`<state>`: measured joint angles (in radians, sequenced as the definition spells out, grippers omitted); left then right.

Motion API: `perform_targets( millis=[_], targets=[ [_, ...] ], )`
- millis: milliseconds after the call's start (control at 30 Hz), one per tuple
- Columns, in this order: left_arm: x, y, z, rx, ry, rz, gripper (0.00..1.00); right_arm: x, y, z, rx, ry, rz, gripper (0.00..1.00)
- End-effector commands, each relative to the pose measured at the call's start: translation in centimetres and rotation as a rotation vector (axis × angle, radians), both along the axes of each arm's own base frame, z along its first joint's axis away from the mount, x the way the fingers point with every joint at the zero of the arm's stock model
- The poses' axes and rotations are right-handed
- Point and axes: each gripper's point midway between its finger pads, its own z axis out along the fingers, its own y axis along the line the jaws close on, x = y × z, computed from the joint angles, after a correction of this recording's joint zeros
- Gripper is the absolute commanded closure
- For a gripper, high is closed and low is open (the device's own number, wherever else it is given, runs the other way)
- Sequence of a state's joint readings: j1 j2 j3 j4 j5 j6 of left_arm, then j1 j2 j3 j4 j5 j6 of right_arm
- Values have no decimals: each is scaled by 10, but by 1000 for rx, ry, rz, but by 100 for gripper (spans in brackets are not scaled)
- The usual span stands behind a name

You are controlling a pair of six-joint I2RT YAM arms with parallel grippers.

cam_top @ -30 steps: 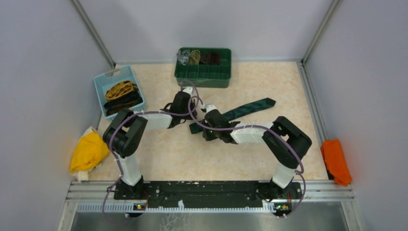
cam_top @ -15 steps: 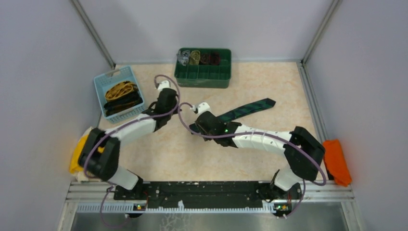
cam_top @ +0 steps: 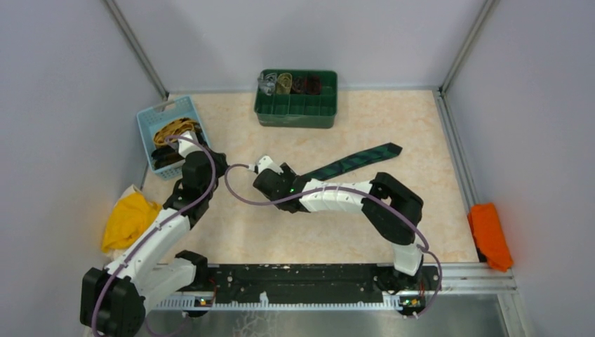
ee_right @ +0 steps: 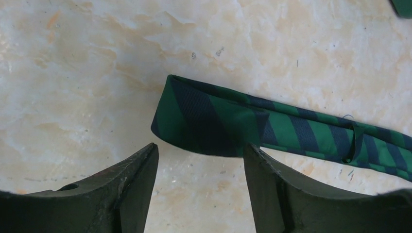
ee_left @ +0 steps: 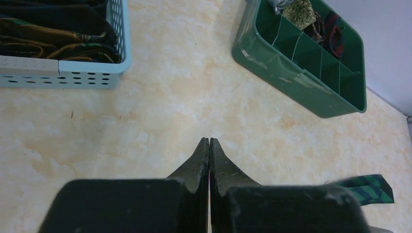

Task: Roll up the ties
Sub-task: Roll the tie at the center of the board.

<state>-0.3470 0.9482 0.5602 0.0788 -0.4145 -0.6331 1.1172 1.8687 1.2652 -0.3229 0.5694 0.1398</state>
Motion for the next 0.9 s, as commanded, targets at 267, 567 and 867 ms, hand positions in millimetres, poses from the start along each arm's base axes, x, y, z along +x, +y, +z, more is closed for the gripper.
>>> perform_targets(
  millis=[267, 567, 867],
  targets=[
    [-1, -2, 7, 35, -11, -51, 100, 15, 24, 24, 20, -77, -7, 32],
    [2, -4, 2, 55, 2, -70, 100, 13, 31, -7, -12, -10, -20, 32],
    [6, -1, 1, 88, 6, -69, 100, 27, 12, -34, -27, 47, -128, 32]
  ],
)
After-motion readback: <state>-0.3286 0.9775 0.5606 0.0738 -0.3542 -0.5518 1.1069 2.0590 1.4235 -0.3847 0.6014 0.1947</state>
